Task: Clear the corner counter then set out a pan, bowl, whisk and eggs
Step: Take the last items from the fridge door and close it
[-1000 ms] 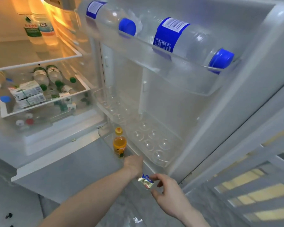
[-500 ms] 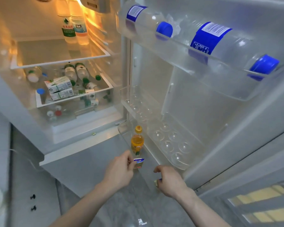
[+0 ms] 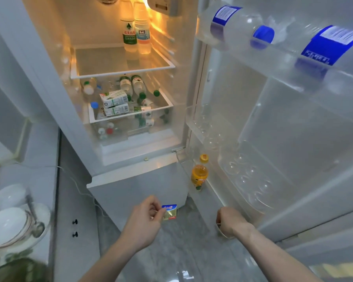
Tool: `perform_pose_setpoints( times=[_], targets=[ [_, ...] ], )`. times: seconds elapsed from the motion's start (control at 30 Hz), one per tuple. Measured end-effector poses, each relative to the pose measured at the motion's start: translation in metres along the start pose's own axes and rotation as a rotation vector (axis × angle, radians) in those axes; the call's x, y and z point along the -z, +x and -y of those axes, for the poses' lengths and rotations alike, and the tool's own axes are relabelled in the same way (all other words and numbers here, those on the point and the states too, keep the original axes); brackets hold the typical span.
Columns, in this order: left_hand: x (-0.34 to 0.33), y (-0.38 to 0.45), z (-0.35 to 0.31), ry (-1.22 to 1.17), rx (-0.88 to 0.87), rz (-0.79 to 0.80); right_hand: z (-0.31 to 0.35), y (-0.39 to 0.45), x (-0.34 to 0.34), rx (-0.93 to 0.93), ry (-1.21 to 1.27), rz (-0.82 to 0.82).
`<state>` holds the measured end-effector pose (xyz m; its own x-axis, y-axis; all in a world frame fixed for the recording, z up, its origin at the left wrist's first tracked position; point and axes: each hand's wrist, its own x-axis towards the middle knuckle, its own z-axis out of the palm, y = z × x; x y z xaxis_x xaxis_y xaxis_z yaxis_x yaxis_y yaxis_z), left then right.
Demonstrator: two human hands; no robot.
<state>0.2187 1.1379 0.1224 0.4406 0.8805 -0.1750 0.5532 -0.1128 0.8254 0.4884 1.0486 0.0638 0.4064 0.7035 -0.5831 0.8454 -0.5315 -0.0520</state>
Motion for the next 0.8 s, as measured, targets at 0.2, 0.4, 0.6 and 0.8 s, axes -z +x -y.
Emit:
perform_pose_setpoints(
  times=[0.2, 0.4, 0.6, 0.8],
  targets=[
    [0.012, -0.014, 0.004, -0.021, 0.027, -0.087, 0.006, -0.029, 0.010, 0.118, 0.459, -0.510],
    [0.016, -0.031, 0.003, -0.050, 0.072, -0.210, 0.036, -0.064, 0.028, 0.310, 0.866, -0.561],
    [0.010, -0.059, -0.007, -0.127, 0.114, -0.323, 0.045, -0.075, 0.033, 0.494, 0.904, -0.315],
    [-0.021, -0.117, -0.018, -0.228, 0.228, -0.495, 0.030, -0.086, 0.035, 0.627, 0.933, -0.102]
  ],
)
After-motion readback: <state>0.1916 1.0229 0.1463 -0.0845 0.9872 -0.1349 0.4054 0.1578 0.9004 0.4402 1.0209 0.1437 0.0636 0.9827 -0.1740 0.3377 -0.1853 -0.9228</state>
